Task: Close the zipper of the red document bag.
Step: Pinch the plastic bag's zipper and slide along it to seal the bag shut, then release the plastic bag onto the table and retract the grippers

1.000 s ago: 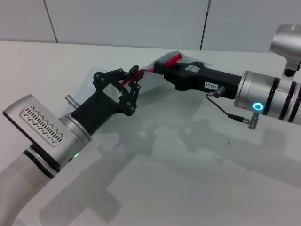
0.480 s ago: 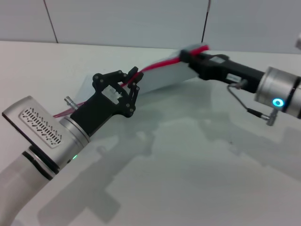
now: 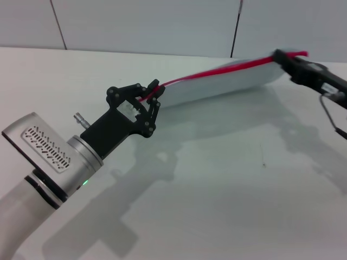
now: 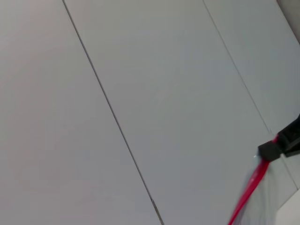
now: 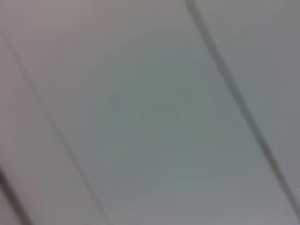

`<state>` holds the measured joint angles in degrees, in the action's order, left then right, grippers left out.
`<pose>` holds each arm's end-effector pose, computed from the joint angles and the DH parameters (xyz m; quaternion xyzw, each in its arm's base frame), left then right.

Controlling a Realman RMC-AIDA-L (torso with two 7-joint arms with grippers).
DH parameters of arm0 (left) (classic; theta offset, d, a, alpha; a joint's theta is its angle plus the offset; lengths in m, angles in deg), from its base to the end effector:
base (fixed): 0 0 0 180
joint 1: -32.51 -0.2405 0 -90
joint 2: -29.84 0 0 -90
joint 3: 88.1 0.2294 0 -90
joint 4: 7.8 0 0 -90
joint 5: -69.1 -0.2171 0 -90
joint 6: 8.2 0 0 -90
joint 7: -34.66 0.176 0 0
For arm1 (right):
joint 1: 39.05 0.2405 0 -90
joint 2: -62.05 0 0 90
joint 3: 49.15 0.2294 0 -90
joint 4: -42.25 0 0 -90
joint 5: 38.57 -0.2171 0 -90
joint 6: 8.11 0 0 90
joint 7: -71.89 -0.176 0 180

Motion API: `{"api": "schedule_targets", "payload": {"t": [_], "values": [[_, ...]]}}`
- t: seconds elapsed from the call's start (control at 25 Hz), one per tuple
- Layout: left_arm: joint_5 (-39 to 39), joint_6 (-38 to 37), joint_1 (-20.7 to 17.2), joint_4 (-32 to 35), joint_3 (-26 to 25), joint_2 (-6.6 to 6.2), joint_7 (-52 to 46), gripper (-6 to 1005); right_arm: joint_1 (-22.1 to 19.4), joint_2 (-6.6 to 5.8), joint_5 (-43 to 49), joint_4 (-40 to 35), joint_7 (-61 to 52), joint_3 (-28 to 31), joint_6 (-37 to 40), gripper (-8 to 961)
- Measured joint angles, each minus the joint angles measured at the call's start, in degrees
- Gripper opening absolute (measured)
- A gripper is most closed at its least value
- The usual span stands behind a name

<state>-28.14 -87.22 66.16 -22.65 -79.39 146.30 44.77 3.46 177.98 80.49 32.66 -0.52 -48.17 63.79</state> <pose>-0.2197 0.3343 -0.0659 -0.8208 0.0286 -0.3012 0.4846 0.2291 0.4091 -0.0120 -0.7889 0.3695 0.4064 0.2758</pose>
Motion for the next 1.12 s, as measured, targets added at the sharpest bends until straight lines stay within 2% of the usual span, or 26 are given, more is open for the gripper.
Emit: {"api": "schedule_targets", "payload": {"t": [0.48, 0.84, 1.0, 1.12], "values": [[-0.19, -0.01, -0.41, 0.36, 0.10, 0.00, 0.03, 80, -5.46, 0.01, -2.32, -3.00, -0.66, 2.89, 0.42, 12], [0.00, -0.01, -0.46, 0.54, 0.06, -0.02, 0.00, 83, -6.48, -0.01, -2.39, -4.41, 0.03, 3.15, 2.65, 28], [0.19, 0.00, -0.52, 0.53, -0.28, -0.04, -0.04, 153, -7.38, 0.00, -2.32, -5.62, 0.94, 3.05, 4.46, 40], [0.29, 0.01, -0.59, 0.52, -0.42, -0.05, -0.13, 206, -8.17, 0.03, -2.33, -5.74, 4.75, 3.50, 8.74, 50]]}}
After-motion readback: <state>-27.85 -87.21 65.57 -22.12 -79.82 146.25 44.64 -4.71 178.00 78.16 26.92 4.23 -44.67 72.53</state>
